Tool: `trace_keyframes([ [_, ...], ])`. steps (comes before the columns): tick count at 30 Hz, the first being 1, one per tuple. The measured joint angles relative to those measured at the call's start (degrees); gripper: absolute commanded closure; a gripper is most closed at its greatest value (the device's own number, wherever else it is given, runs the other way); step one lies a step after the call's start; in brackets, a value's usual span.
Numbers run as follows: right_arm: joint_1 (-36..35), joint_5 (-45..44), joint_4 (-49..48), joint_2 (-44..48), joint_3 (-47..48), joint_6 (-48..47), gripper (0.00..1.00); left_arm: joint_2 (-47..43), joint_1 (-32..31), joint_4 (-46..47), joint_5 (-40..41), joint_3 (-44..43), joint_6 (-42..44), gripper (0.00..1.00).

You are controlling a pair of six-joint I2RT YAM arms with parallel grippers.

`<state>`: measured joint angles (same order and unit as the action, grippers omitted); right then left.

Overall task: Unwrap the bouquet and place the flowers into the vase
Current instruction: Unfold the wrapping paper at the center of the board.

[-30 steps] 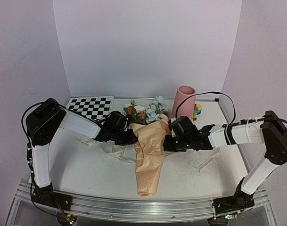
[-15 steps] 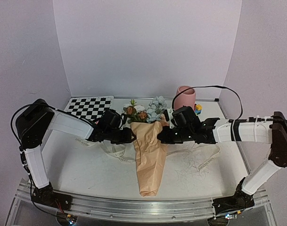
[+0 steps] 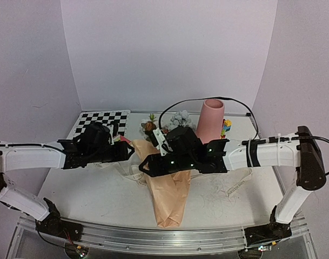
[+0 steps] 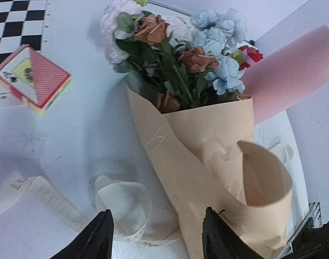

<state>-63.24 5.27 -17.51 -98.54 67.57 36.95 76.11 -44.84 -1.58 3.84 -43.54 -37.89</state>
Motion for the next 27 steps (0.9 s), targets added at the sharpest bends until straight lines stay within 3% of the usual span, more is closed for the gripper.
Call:
trace_keyframes([
  [2, -1.2, 0.3, -0.3, 0.0, 0.0, -0.2, 0.46, -4.3, 0.0, -2.8, 2.1, 1.9, -0.1, 0.43],
  [7, -1.3, -1.6, -1.1, 2.9, -3.2, 0.0, 0.25, -15.5, 0.0, -10.6, 6.9, 3.6, -0.2, 0.43],
  [13, -1.0, -9.0, 1.4, 9.8, -8.1, 2.4, 0.23, -24.7, 0.0, -16.9, 10.6, 3.6, -0.1, 0.43],
  [19, -1.0, -20.8, 8.5, 12.2, -9.4, 7.5, 0.24, -27.8, 0.0, -20.2, 11.9, 3.6, -0.1, 0.43],
  [23, -1.0, -29.5, 15.7, 12.3, -10.0, 14.8, 0.35, -27.8, 0.0, -21.5, 12.0, 3.6, -0.1, 0.43],
  [27, -0.9, -34.2, 20.3, 12.5, -11.5, 21.0, 0.60, -27.8, 0.0, -22.6, 12.4, 3.6, -0.1, 0.43],
])
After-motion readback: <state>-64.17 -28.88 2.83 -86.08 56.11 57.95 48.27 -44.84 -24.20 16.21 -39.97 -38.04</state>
